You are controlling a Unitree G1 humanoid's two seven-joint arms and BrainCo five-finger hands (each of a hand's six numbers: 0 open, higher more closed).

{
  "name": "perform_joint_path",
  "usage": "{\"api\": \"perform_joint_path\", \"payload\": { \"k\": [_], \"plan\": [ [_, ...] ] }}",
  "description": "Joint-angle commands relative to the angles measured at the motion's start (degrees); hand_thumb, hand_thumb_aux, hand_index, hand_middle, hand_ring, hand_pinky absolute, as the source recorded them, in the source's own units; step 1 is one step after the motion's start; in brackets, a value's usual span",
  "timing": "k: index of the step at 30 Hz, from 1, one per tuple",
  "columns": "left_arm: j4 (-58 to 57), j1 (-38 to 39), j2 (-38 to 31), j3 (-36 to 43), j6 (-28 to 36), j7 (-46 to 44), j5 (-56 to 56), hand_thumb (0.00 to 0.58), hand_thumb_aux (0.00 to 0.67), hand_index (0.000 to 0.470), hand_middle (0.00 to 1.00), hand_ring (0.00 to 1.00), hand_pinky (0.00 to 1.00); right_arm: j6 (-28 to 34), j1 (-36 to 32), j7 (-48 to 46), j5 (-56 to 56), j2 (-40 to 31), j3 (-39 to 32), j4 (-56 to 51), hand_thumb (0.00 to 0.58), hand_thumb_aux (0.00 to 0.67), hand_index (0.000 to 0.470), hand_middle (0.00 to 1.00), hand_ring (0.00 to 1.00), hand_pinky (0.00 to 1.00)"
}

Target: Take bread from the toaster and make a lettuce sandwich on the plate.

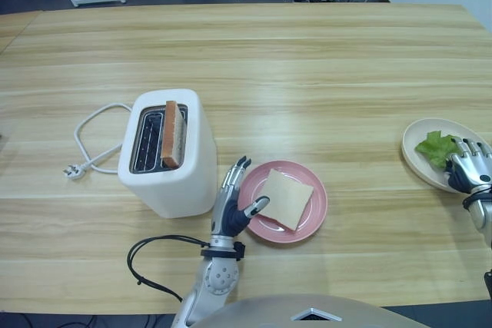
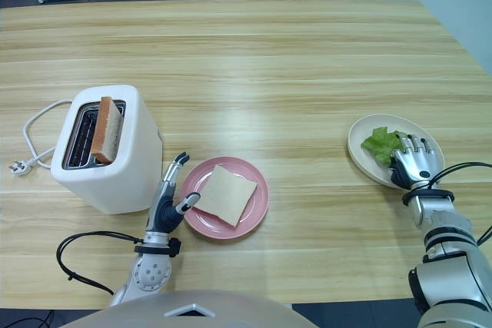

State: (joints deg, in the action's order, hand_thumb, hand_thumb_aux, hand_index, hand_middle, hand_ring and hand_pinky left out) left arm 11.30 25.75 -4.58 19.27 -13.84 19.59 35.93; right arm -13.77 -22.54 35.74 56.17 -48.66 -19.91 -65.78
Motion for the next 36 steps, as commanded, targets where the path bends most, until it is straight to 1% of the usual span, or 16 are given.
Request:
{"api": "perform_joint_path", "payload": {
  "k": [1,8,11,12,13,18,21,30,31,33,34,35,36],
  "plan": [
    [0.4,0.7,0.3,0.6,0.6,0.3,0.8,0.0,0.0,0.0,0.0,0.0,0.0,-0.8,0.1,1.5,-2.3,-1.4,-0.4,2.2,0.58,0.67,0.47,0.0,0.0,0.0],
    [0.2,2.1,0.9,0.6,0.6,2.5,1.5,0.0,0.0,0.0,0.0,0.0,0.0,-1.7,1.6,2.3,-5.5,-3.4,0.7,10.0,0.58,0.67,0.47,0.0,0.0,0.0],
    [0.0,2.1,0.9,0.7,0.6,2.8,1.6,0.0,0.0,0.0,0.0,0.0,0.0,-1.0,1.2,1.6,-5.7,-3.4,0.0,9.3,0.58,0.67,0.47,0.0,0.0,0.0],
    [-0.1,2.0,0.9,0.8,0.6,2.7,1.7,0.0,0.0,0.0,0.0,0.0,0.0,-0.6,0.6,1.2,-5.3,-3.2,-0.5,8.0,0.449,0.352,0.247,0.0,0.0,0.0],
    [-0.3,1.9,0.9,0.8,0.6,2.7,1.7,0.0,0.0,0.0,0.0,0.0,0.0,-0.3,-0.2,0.7,-5.0,-2.9,-1.1,6.1,0.0,0.0,0.0,0.0,0.0,0.0],
    [-0.3,2.0,0.8,0.8,0.6,2.7,1.8,0.0,0.0,0.0,0.0,0.0,0.0,0.4,-4.5,-1.8,-3.9,-1.9,-4.0,-2.6,0.0,0.0,0.0,0.0,0.0,0.0],
    [-0.2,2.3,0.7,0.8,0.6,2.7,1.9,0.0,0.0,0.0,0.0,0.0,0.0,0.6,-6.2,-2.7,-3.9,-1.6,-5.8,-6.1,0.0,0.0,0.0,0.0,0.0,0.0],
    [1.0,3.4,0.5,0.7,0.8,2.3,2.1,0.0,0.0,0.0,0.0,0.0,0.0,1.6,-8.1,-4.2,-3.9,0.6,-9.9,-10.5,0.005,0.003,0.002,0.0,0.0,0.0],
    [1.1,3.5,0.5,0.7,0.8,2.3,2.2,0.0,0.0,0.0,0.0,0.0,0.0,1.7,-8.2,-4.3,-3.9,0.7,-10.3,-10.7,0.036,0.021,0.015,0.0,0.0,0.0],
    [1.4,3.7,0.4,0.8,0.9,2.2,2.3,0.0,0.0,0.0,0.0,0.0,0.0,2.0,-8.5,-4.5,-4.0,1.0,-10.9,-11.0,0.168,0.105,0.074,0.0,0.0,0.0],
    [1.4,3.9,0.4,0.9,1.0,2.2,2.4,0.0,0.0,0.0,0.0,0.0,0.0,2.1,-8.6,-4.6,-4.1,1.2,-11.2,-11.1,0.462,0.368,0.258,0.0,0.0,0.0],
    [1.5,4.0,0.4,0.9,0.9,2.2,2.5,0.0,0.0,0.0,0.0,0.0,0.0,1.9,-8.7,-4.8,-4.4,1.3,-11.2,-11.3,0.519,0.452,0.317,0.0,0.0,0.0],
    [1.5,4.1,0.4,1.0,0.9,2.2,2.5,0.0,0.0,0.0,0.0,0.0,0.0,1.8,-8.8,-4.9,-4.6,1.3,-11.3,-11.4,0.579,0.646,0.453,0.0,0.0,0.0]
  ]
}}
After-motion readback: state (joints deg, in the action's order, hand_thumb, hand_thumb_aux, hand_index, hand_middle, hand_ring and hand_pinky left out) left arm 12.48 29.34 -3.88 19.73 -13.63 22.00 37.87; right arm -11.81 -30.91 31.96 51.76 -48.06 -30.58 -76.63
